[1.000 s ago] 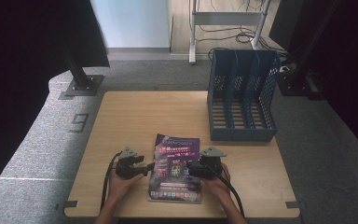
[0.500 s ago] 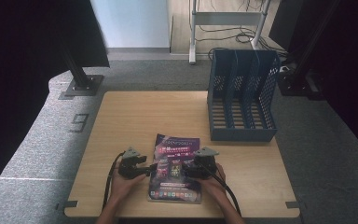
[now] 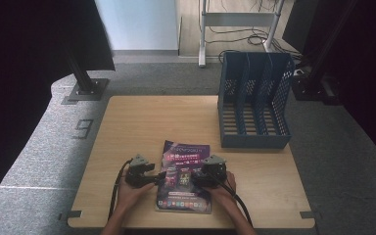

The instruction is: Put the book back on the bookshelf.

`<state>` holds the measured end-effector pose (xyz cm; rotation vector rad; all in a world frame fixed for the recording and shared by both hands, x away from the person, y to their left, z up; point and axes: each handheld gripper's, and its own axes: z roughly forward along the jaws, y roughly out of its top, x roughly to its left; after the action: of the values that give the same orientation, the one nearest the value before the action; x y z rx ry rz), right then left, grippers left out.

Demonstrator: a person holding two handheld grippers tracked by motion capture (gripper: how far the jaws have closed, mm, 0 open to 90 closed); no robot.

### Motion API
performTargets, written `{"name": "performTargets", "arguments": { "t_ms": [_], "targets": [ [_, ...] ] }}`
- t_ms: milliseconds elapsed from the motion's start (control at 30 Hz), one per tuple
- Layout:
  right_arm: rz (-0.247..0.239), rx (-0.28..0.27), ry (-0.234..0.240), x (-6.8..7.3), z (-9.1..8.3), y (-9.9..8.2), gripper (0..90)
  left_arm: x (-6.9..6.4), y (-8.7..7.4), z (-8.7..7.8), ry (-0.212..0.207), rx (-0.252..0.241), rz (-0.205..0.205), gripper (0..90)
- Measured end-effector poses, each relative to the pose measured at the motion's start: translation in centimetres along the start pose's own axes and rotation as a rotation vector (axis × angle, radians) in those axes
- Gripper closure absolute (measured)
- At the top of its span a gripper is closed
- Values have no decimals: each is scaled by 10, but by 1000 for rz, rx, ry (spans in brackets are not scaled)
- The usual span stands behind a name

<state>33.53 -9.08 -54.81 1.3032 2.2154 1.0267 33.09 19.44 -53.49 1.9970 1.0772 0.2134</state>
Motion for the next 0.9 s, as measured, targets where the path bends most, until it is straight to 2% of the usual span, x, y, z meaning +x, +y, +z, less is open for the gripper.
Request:
{"name": "performTargets", "arguments": {
  "t_ms": [67,233,500,667,767,900],
  "targets": [
    [35,5,30,-4,1,-1,134,0,0,0,1,-3,-1,326],
    [42,8,47,-8,2,-1,139,0,1,2,4,-4,2,325],
    [44,1,38,-7,1,-2,153,-2,7,12,15,5,9,323],
    [44,-4,37,-7,1,-3,156,-6,19,17,42,-23,17,329],
    [44,-4,39,-7,1,-3,157,-5,22,23,44,-3,22,327],
    [45,-9,40,-7,1,-4,157,0,23,32,44,25,5,324]
  ]
}}
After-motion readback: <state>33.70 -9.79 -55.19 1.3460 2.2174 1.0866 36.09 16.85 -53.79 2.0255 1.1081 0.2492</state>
